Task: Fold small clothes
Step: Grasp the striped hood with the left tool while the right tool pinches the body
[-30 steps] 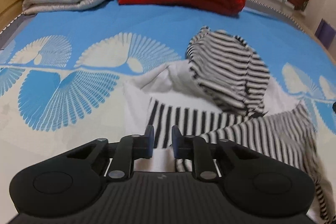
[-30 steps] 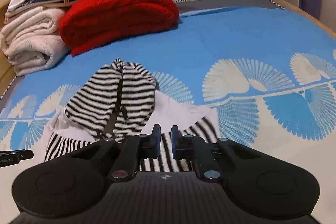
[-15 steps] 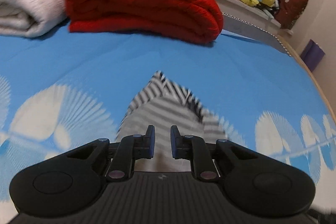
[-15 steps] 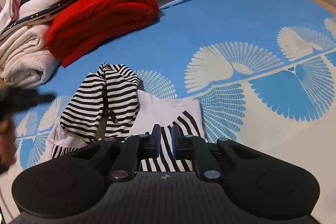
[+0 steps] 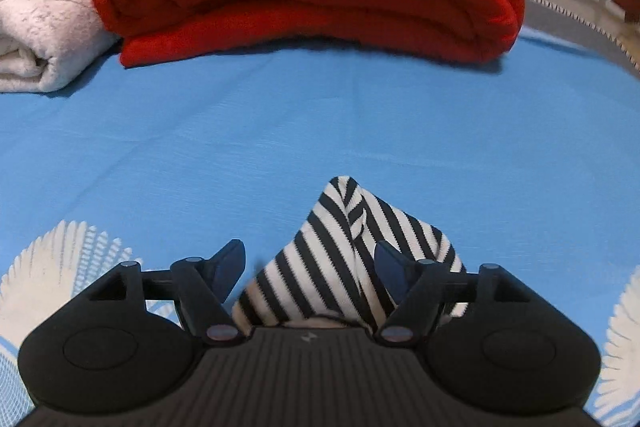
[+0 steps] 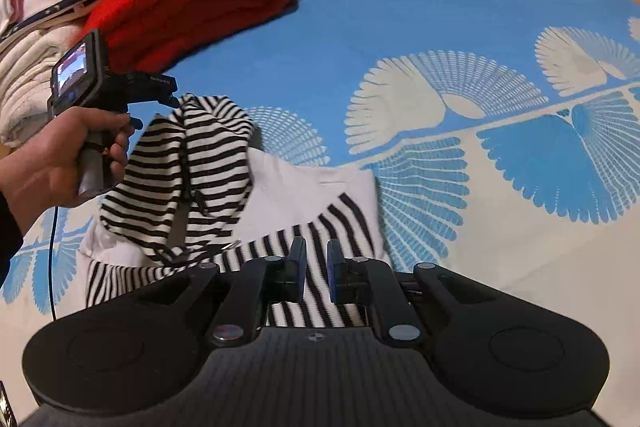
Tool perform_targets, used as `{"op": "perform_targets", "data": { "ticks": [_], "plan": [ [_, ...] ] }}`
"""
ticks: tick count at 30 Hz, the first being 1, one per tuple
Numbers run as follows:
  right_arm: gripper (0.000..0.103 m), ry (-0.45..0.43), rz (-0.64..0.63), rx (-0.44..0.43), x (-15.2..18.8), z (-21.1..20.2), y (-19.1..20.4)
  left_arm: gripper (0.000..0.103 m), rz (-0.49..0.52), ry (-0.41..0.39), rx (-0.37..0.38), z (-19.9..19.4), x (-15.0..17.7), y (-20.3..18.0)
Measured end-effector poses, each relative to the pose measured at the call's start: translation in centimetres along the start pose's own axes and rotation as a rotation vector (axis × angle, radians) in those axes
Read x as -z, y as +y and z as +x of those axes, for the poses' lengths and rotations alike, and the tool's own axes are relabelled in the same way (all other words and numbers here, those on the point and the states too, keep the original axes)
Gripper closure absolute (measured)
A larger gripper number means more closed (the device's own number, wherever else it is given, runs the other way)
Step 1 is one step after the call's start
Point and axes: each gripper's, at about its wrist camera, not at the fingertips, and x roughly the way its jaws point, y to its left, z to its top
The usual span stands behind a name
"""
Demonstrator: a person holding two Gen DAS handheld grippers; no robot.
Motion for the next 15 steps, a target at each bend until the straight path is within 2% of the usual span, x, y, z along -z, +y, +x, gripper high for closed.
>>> {"op": "perform_targets", "data": {
  "ticks": [4,6,9,10,11,15],
  "plan": [
    [0.091,0.005,-0.006,0.017,-0.2,0.4,-0.4,0.028,0.046,0.008,-0.028,1.6,0.1,-1.0],
    [0.091,0.007,-0.004,0.025,-0.3,0.5,-0.7,0.034,0.064,0.017,-0.036,2.2,0.2,-1.3],
    [0.091,0.011,0.004,0.03,-0.4,0.6,-0.9,0.058,0.074,0.034,-0.054,2.8,0.6,-1.5],
    [0.091,0.012,0.003,0.031,-0.3,0.6,-0.9,0.08,0.082,0.049,-0.058,2.9,0.7,-1.4],
    [0.091,0.012,0.0,0.032,-0.4,0.7,-0.9,0.093,0.094,0.064,-0.066,2.8,0.8,-1.5],
    [0.091,0.016,-0.013,0.035,-0.4,0.8,-0.7,0.096,0.108,0.024,-0.045,0.5,1.1,-0.9]
  ]
}}
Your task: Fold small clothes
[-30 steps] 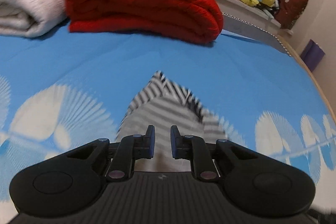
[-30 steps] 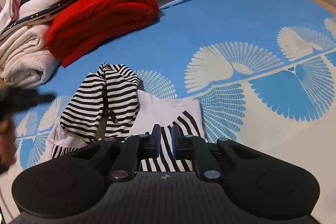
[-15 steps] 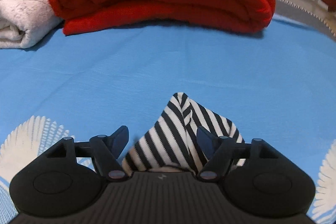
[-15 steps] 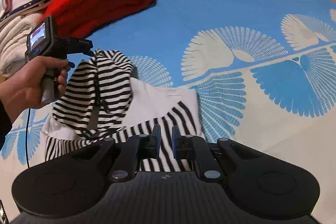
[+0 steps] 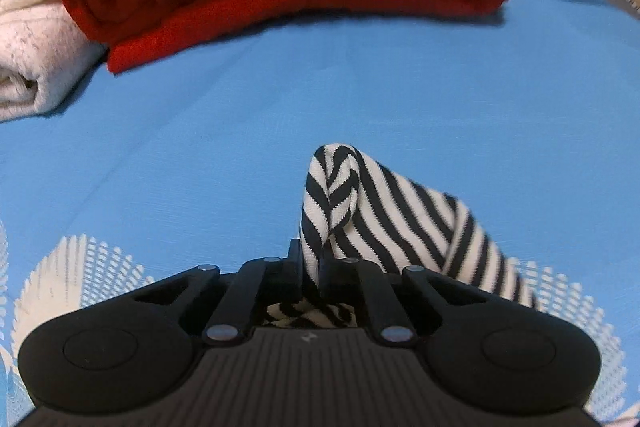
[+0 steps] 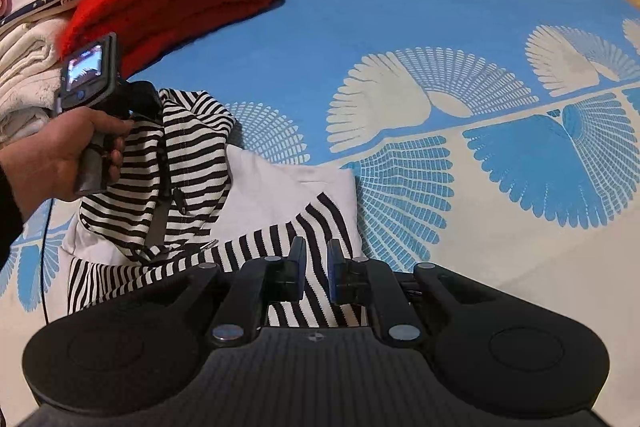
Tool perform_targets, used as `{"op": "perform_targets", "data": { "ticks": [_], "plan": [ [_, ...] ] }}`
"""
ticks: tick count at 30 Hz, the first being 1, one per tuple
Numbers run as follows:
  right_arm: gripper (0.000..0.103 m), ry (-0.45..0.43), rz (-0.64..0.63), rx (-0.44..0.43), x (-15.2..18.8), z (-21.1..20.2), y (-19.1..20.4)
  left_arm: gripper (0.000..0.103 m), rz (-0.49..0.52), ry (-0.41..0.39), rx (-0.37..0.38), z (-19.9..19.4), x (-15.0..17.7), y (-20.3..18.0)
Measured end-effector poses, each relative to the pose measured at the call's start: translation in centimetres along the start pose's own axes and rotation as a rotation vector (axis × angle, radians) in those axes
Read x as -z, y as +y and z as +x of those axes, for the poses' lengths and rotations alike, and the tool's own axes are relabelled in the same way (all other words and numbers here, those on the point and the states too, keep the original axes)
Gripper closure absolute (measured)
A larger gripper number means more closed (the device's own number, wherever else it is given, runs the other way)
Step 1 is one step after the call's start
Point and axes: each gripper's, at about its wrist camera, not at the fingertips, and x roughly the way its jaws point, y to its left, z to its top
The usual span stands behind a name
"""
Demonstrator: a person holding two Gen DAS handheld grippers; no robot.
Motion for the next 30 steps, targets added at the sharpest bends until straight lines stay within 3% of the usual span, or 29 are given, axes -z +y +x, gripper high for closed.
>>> {"op": "perform_targets", "data": {
  "ticks": [4,8,11,14,16,19,20,22,27,30],
  "plan": [
    [0.091,-0.009,0.002,0.004,-0.4,-0.2,0.0,0.096,0.021,-0.088,0.084,-5.7,1.0,1.1],
    [0.091,-0.024,0.023,0.002,-0.9,-0.9,-0.5,0.096,0.174,-0.232,0.189,-14.5,5.0,2.0],
    [0.091,-0.048,0.033,0.008,-1.0,-1.8,-1.0,0.097,0.278,-0.332,0.306,-22.1,10.7,3.7],
    [0.091,-0.058,0.032,0.006,-0.8,-2.7,-1.2,0.096,0.42,-0.398,0.413,-28.8,18.9,5.3],
    [0.091,-0.067,0.025,0.01,-0.5,-3.3,-1.3,0.096,0.502,-0.375,0.484,-31.7,24.8,6.3],
    [0.091,-0.07,0.054,-0.001,0.1,-4.0,-1.7,0.087,0.599,-0.225,0.57,-32.7,32.1,7.7],
    [0.091,-0.067,0.067,-0.009,0.3,-4.1,-1.8,0.079,0.618,-0.194,0.568,-32.7,34.1,8.2],
    [0.091,-0.06,0.079,-0.035,0.7,-4.4,-1.6,0.065,0.555,-0.174,0.543,-32.3,35.8,9.9],
    [0.087,-0.019,0.055,-0.098,2.2,-4.2,-0.1,0.063,0.07,-0.064,0.522,-28.9,33.7,14.9],
    [0.074,0.054,0.034,-0.127,3.5,-2.7,0.8,0.063,-0.132,0.056,0.537,-25.7,31.4,15.7]
  ]
}}
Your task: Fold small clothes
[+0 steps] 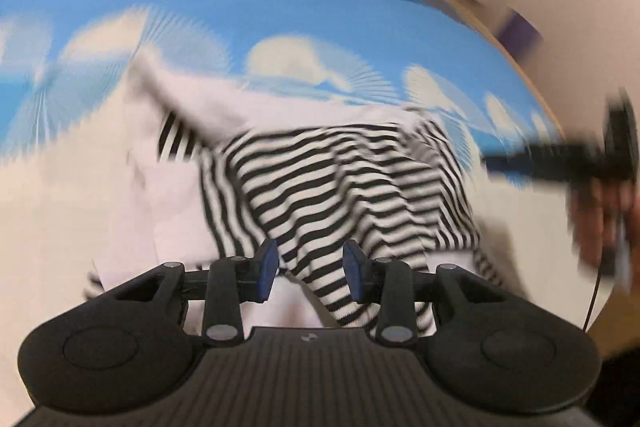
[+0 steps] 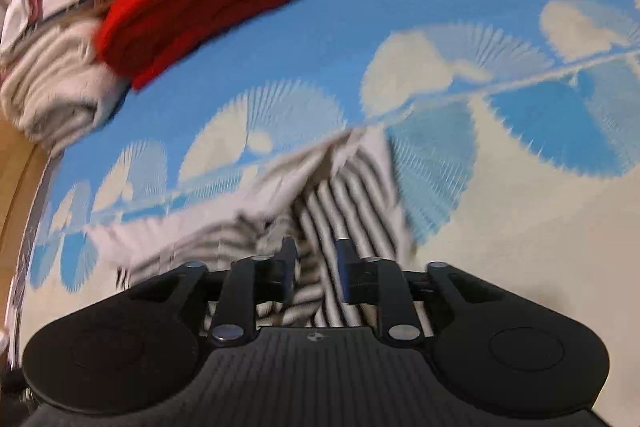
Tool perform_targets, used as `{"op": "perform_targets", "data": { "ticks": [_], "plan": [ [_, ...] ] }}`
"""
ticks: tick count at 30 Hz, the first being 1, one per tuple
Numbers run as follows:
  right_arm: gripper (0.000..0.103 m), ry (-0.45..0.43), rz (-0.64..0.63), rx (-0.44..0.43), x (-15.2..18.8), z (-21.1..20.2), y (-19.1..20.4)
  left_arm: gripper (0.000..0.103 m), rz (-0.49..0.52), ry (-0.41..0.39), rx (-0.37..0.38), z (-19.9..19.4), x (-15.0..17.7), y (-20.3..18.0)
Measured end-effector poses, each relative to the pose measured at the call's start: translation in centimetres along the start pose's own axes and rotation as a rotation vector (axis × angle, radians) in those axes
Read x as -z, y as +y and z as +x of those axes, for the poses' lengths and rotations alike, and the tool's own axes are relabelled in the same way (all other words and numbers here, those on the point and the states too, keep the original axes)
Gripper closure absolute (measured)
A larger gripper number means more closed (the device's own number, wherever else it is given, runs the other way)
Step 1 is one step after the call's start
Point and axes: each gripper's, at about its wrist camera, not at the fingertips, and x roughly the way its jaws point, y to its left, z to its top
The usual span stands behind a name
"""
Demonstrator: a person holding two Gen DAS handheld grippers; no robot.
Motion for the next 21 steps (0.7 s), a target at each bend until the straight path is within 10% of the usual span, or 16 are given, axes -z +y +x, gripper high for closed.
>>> {"op": "perform_targets", "data": {
  "ticks": [8,14,17,21],
  "plan": [
    [0.069,0.13,0.02,-0.06,1.4,4.2,0.5,0.063,-0.216,0.16,0.001,5.2,-0.6,2.0],
    [0.071,0.177,0.003,-0.038,1.8,6.7,1.6,0.065,-0.172,0.231,0.021,7.9,-0.5,0.9],
    [0.1,0.18,-0.008,-0.047,1.6,7.1,1.9,0.098,-0.174,0.237,-0.029,8.5,-0.7,1.5],
    [0.101,0.146,-0.013,-0.099,1.0,6.2,2.1,0.101,-0.177,0.118,-0.019,5.7,-2.3,2.2]
  ]
}}
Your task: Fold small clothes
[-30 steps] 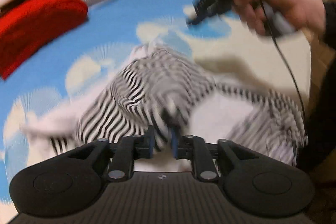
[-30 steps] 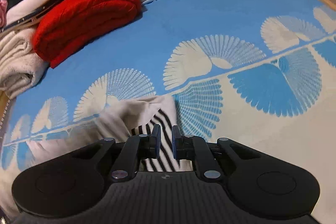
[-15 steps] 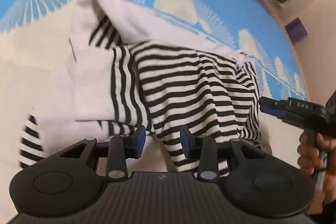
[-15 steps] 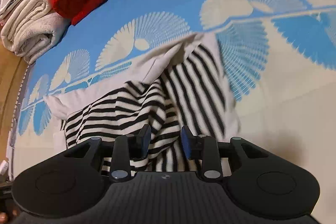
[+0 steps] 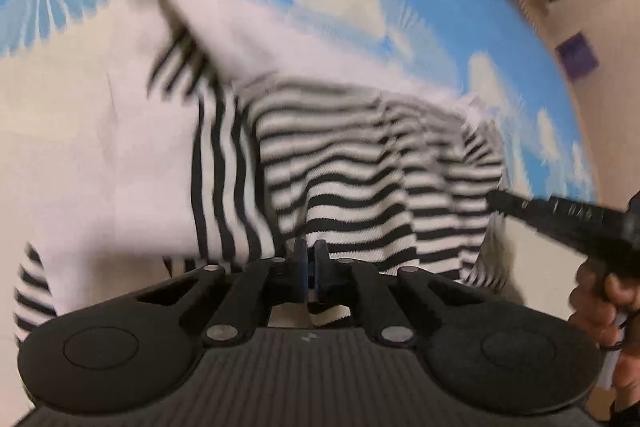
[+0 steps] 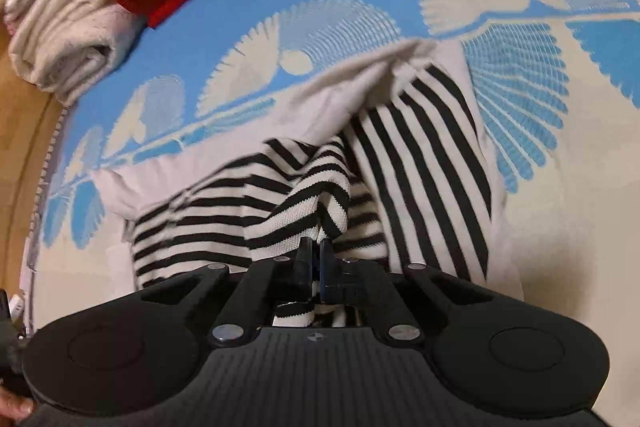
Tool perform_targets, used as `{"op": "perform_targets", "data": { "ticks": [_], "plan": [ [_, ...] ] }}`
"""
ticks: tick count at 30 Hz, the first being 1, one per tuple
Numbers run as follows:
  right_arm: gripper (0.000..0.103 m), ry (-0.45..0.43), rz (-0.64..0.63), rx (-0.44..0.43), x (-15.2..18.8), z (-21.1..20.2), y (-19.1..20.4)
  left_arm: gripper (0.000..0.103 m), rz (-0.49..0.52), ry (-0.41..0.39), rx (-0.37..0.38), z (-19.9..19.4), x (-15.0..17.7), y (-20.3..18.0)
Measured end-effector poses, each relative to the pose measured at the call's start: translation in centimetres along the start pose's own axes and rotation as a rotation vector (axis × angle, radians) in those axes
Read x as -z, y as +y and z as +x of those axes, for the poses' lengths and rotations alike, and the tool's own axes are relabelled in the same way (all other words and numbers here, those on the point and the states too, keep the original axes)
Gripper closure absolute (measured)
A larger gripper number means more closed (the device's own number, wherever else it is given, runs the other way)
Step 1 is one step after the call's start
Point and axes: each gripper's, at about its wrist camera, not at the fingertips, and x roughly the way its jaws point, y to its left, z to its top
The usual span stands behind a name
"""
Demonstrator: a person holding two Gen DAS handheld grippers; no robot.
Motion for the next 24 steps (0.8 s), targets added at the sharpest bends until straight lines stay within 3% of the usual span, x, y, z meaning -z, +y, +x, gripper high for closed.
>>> {"op": "perform_targets", "data": {
  "ticks": [4,7,9,10,14,15,17,18,20,22,24],
  "plan": [
    [0.101,-0.158,0.131,-0.153,-1.6,-4.3,-1.2,0.102,-0.007,-0.248,0.106,-5.9,-1.0,0.5],
    [0.102,-0.308,0.18,-0.304,-2.6,-8.9,-2.2,0.102,0.028,-0.366,0.179,-8.9,-0.7,0.5],
    [0.102,-0.333,0.189,-0.304,-2.4,-10.2,-3.2,0.102,0.055,-0.337,0.175,-8.7,-0.2,0.8],
    [0.102,-0.296,0.216,-0.27,-2.2,-9.9,-3.9,0.101,0.071,-0.279,0.134,-7.7,0.1,0.9],
    [0.103,0.003,0.257,-0.052,0.2,-4.7,-6.0,0.1,0.101,0.05,-0.09,-1.4,2.3,2.1],
    [0.103,0.068,0.232,0.033,1.0,-3.2,-6.1,0.099,0.116,0.079,-0.132,-0.7,2.7,2.2],
    [0.102,0.143,0.156,0.167,2.2,-1.5,-6.0,0.094,0.129,0.028,-0.128,-1.5,2.4,1.9],
    [0.102,0.124,0.137,0.173,2.2,-1.7,-5.9,0.091,0.128,-0.017,-0.111,-2.4,2.2,1.8],
    [0.099,-0.001,0.114,0.166,1.4,-3.8,-5.1,0.085,0.133,-0.099,-0.074,-3.9,2.0,1.4],
    [0.099,-0.141,0.041,0.106,0.7,-6.1,-3.6,0.084,0.138,-0.132,-0.054,-4.3,1.8,0.7],
    [0.096,-0.177,-0.016,0.022,0.8,-6.5,-2.5,0.078,0.139,-0.121,-0.076,-3.3,1.6,0.2]
  ]
}}
